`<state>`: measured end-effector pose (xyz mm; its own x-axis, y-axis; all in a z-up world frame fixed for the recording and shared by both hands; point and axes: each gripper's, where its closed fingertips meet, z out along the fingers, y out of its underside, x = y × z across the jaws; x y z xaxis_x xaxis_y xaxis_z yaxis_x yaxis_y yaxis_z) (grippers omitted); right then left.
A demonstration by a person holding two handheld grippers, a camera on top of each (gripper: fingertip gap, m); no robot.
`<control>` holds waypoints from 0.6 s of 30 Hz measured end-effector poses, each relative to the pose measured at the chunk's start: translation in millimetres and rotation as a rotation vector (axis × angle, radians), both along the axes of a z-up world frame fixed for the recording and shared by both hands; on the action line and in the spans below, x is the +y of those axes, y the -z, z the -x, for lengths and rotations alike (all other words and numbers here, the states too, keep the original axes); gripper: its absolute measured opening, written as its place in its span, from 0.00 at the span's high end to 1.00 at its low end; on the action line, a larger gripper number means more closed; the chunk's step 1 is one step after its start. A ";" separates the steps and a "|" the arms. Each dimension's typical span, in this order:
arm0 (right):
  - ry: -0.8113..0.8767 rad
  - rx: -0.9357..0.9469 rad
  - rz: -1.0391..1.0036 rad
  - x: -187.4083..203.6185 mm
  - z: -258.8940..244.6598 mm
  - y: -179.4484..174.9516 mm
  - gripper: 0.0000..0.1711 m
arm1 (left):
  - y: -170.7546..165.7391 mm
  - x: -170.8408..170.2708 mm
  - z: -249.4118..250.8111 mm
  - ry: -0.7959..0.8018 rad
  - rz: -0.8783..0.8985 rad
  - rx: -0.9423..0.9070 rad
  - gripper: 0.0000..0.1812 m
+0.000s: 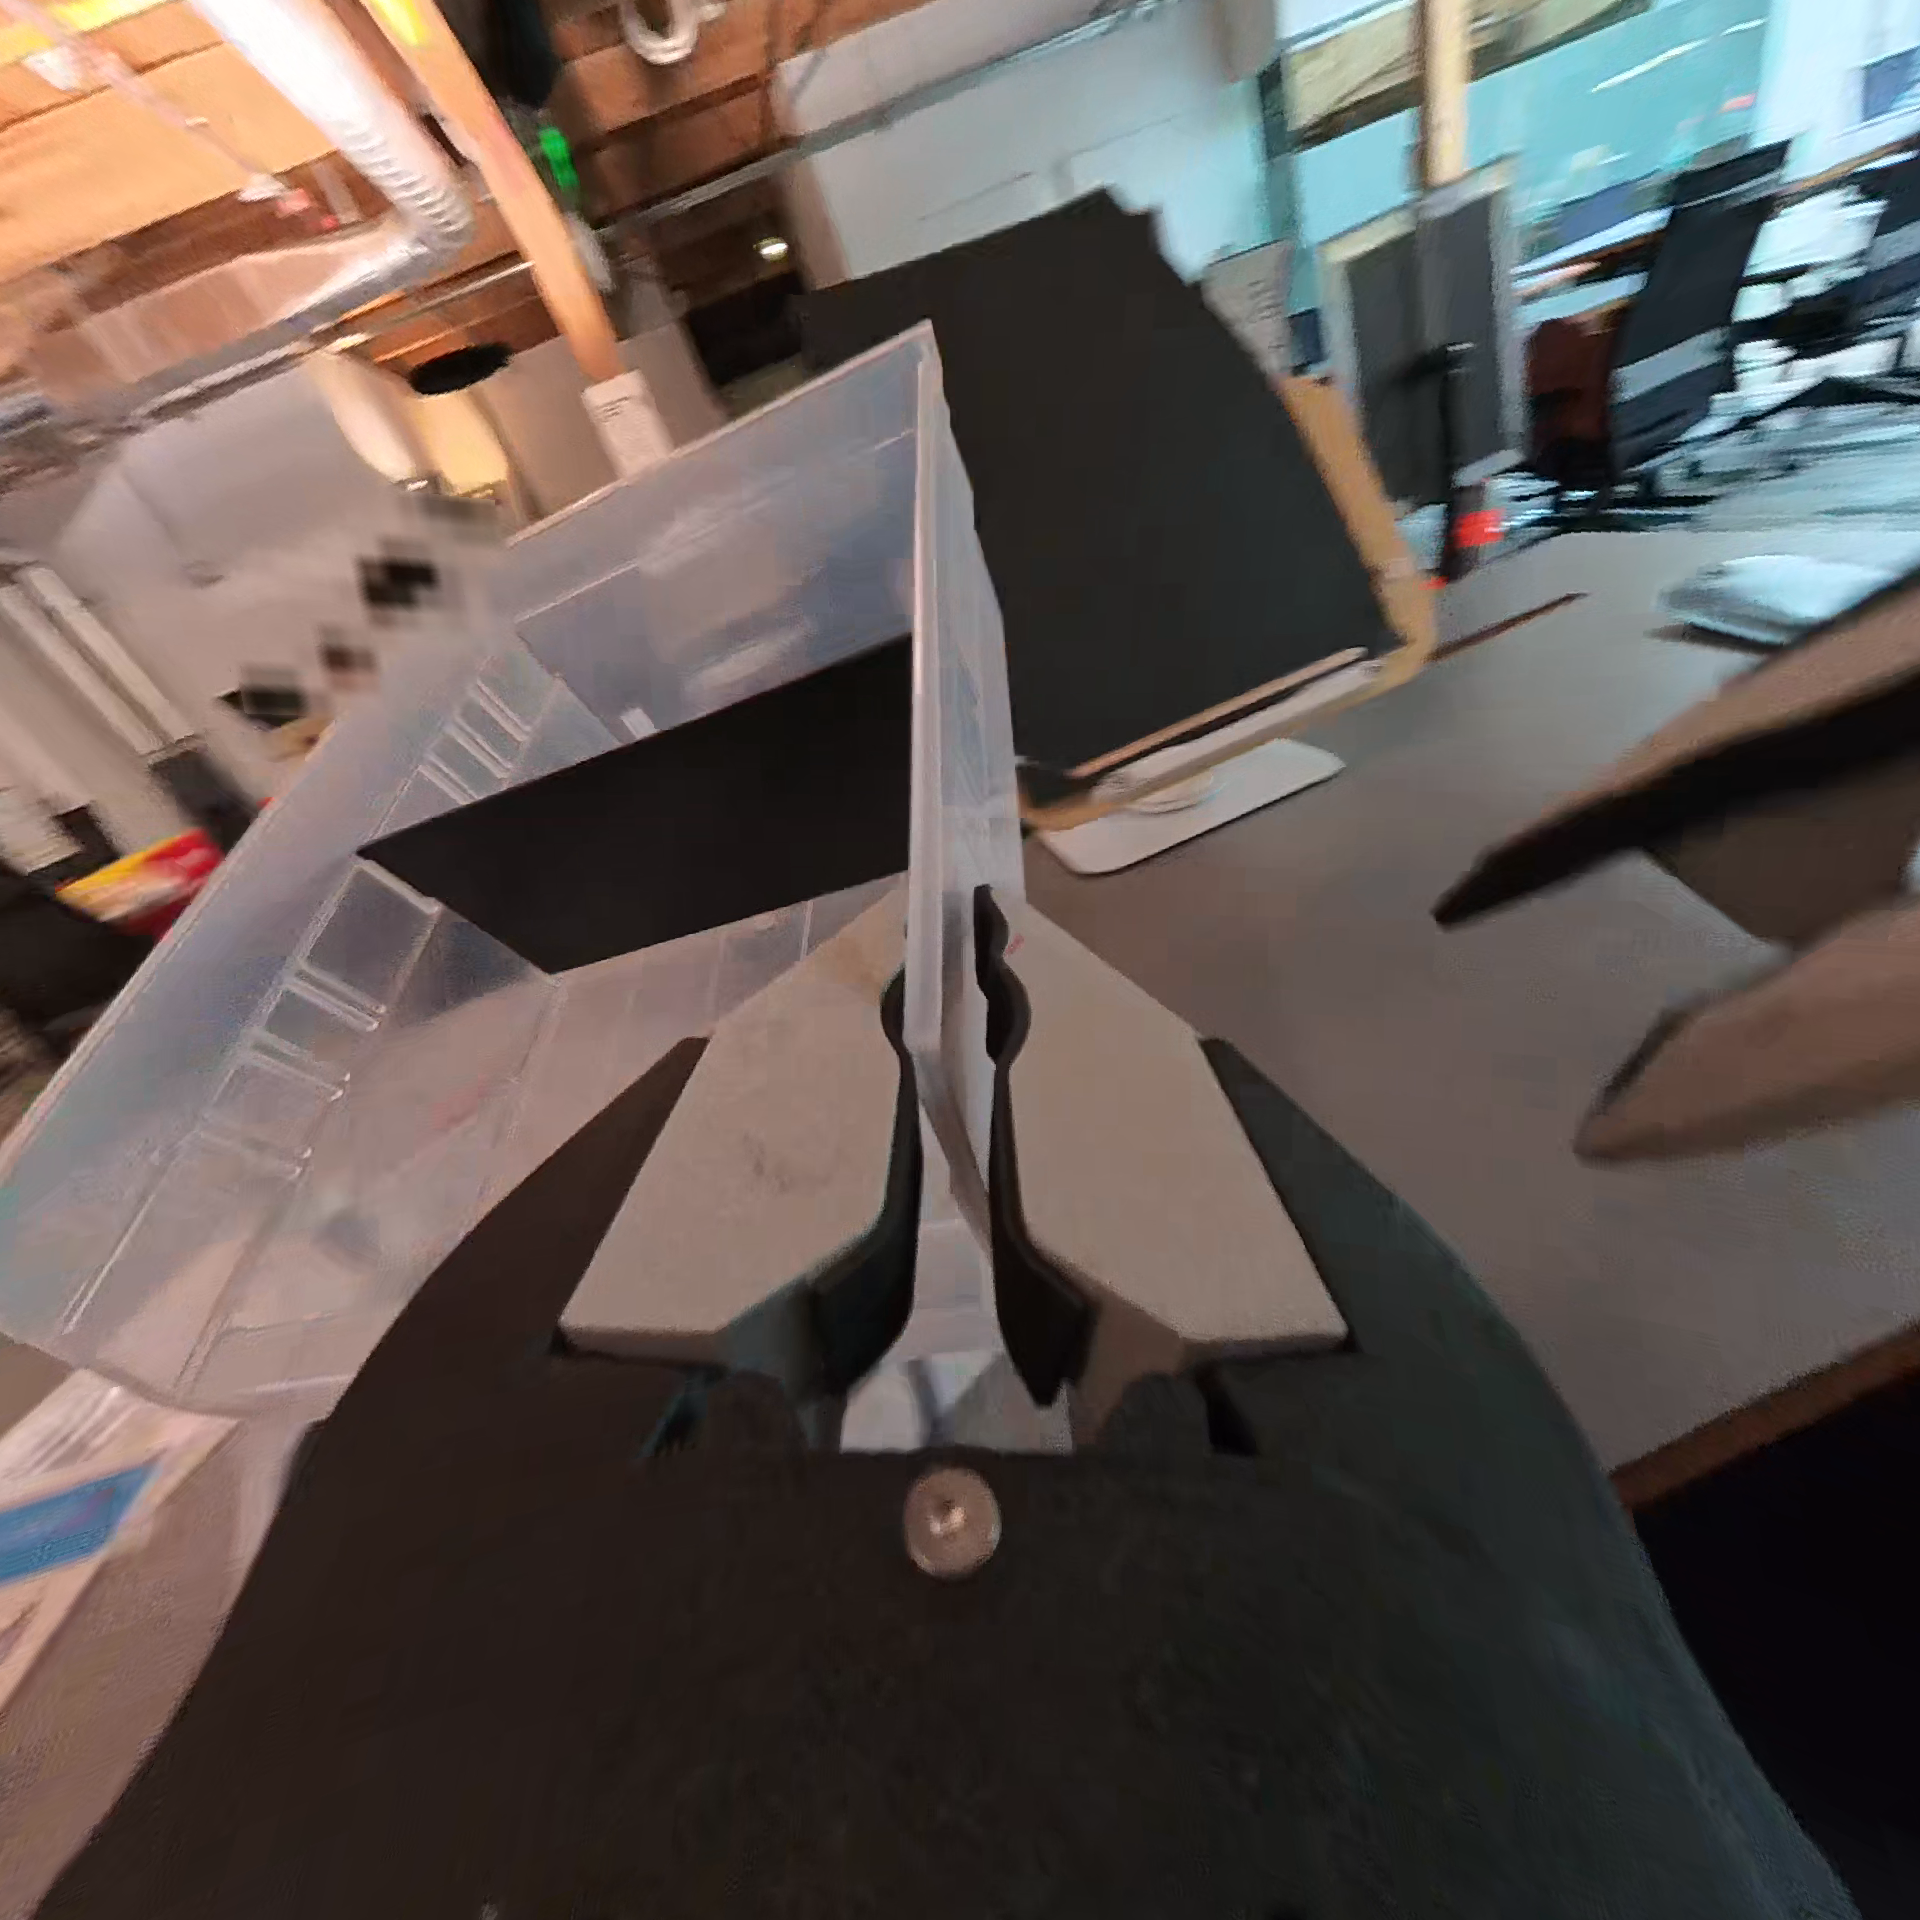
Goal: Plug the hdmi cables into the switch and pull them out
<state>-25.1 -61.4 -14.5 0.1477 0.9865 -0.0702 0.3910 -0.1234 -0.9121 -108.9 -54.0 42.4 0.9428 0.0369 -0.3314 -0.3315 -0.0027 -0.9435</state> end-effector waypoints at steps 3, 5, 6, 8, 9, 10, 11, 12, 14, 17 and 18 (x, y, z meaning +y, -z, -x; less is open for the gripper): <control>0.108 0.002 -0.027 41.0 -65.5 -9.1 0.58 | 22.9 26.8 -73.6 0.146 0.021 0.026 0.98; 0.148 0.049 -0.015 60.9 -101.8 -22.5 0.57 | 46.2 45.5 -119.9 0.219 0.061 0.042 0.98; 0.148 0.070 -0.002 66.8 -116.9 -28.4 0.57 | 58.5 55.9 -140.1 0.243 0.082 0.047 0.98; 0.191 0.111 0.011 83.3 -144.3 -34.7 0.58 | 87.6 80.2 -174.1 0.286 0.148 0.014 0.97; 0.216 0.130 0.012 91.7 -155.2 -35.2 0.58 | 103.5 93.1 -186.3 0.295 0.181 0.002 0.97; 0.225 0.142 0.019 97.7 -163.3 -34.4 0.58 | 118.2 104.1 -197.1 0.304 0.200 -0.004 0.97; 0.223 0.145 0.036 101.2 -168.6 -32.9 0.58 | 126.4 113.2 -203.4 0.277 0.180 0.034 0.97; 0.217 0.143 0.056 103.4 -172.2 -30.9 0.58 | 133.5 120.0 -209.4 0.259 0.174 0.058 0.97; 0.215 0.131 0.071 107.4 -175.8 -26.0 0.58 | 144.1 128.4 -220.6 0.240 0.191 0.060 0.97; 0.223 0.073 0.054 113.2 -174.2 -14.6 0.59 | 153.9 135.1 -230.7 0.215 0.214 0.093 0.97; 0.220 0.050 0.047 113.9 -171.7 -10.3 0.59 | 155.5 135.7 -233.2 0.222 0.222 0.098 0.97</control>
<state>146.6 52.5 -4.2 0.3544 0.9264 -0.1276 0.3043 -0.2432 -0.9210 124.4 81.7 -113.0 0.8830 -0.2491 -0.3979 -0.4363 -0.1228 -0.8914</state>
